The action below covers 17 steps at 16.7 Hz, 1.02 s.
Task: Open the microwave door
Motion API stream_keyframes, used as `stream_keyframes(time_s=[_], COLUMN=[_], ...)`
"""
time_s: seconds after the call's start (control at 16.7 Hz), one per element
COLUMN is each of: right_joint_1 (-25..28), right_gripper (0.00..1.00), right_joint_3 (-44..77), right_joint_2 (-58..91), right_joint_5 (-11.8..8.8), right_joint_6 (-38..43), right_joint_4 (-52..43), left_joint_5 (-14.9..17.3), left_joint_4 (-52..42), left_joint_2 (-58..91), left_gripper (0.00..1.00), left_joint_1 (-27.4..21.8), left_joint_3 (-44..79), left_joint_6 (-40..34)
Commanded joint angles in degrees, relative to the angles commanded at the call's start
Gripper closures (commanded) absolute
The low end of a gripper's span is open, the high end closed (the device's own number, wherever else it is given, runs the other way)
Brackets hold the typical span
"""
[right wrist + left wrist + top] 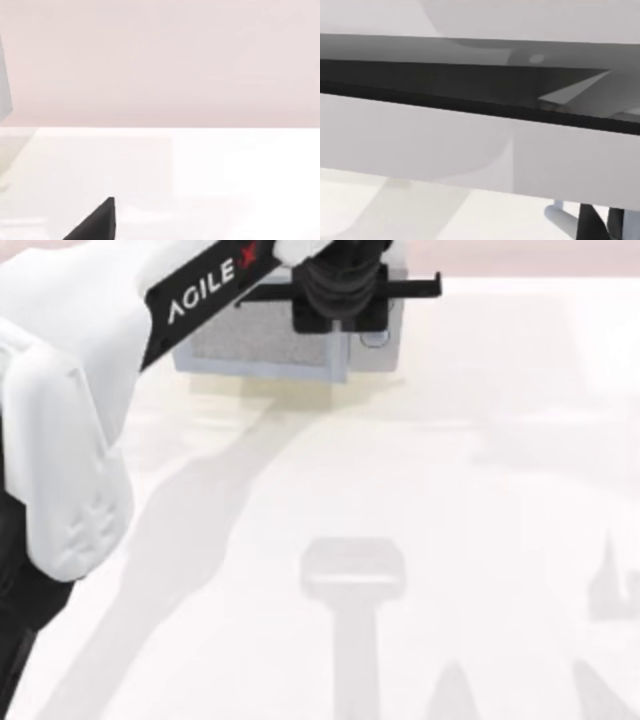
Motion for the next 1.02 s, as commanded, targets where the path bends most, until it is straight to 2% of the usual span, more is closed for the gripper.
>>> stream_keyframes(time_s=[0.72,1.02], right_joint_1=[0.0,0.0], right_gripper=[0.00,0.00], right_joint_3=[0.0,0.0], right_joint_2=[0.0,0.0], right_joint_5=[0.0,0.0], right_joint_6=[0.0,0.0], right_joint_4=[0.0,0.0], left_joint_5=[0.2,1.5], left_joint_4=[0.2,4.8], left_joint_2=[0.1,-5.2], left_gripper=[1.00,1.00], left_joint_1=[-0.5,0.1], left_joint_3=[-0.2,-9.3], left_joint_6=[0.0,3.7])
